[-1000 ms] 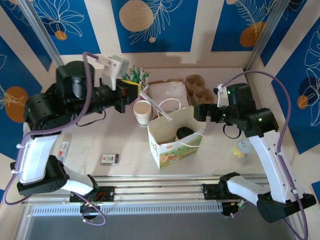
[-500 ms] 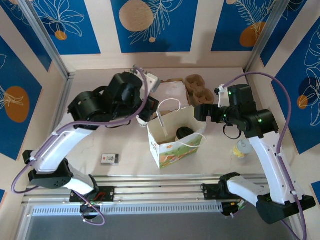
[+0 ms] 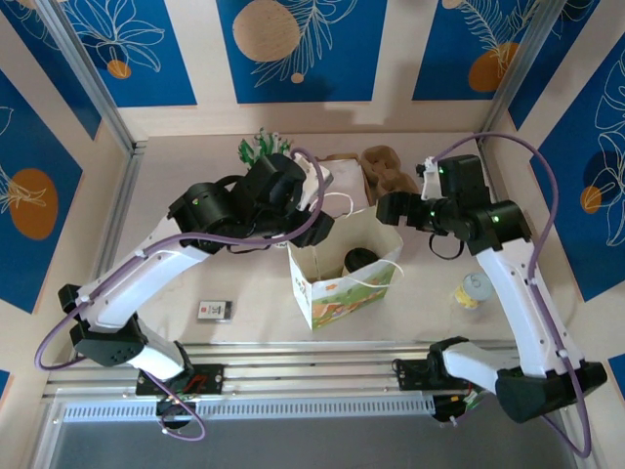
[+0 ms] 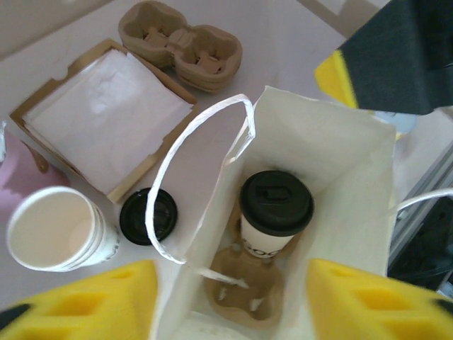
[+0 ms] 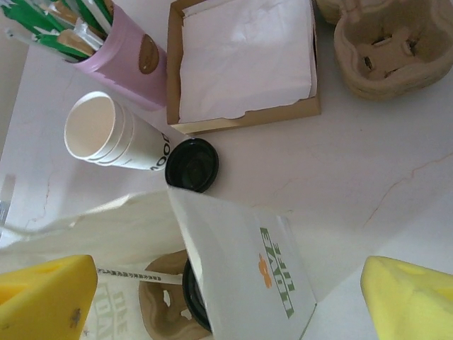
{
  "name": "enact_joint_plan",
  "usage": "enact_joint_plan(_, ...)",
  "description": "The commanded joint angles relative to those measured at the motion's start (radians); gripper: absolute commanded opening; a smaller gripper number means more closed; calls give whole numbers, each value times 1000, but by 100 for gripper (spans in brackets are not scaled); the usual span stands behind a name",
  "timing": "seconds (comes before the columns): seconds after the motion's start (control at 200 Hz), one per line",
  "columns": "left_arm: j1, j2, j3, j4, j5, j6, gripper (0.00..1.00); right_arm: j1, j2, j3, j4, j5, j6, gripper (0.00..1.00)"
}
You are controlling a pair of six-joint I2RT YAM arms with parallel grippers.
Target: Pack the takeout coffee
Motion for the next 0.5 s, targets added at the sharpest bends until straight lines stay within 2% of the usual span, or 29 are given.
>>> enact_joint_plan(0.0,5,-53,-3,20,-17,67,64,2,48,50,43,1,28,94)
enact_joint_plan(0.095,34,-120,-40,36,-67,109,72,23,124,90,60,24,28,93)
enact_joint_plan(0.255,146,-326,-259,171,-123,142,99,82,284,188,68,90,20,93)
enact_joint_plan(0.38,230,-480,-459,262,-145,153,100,82,404,264,80,121,5,93)
enact_joint_plan(0.495,280,-594,-632,329,-227,153,100,84,546,374,49,122,-22,93)
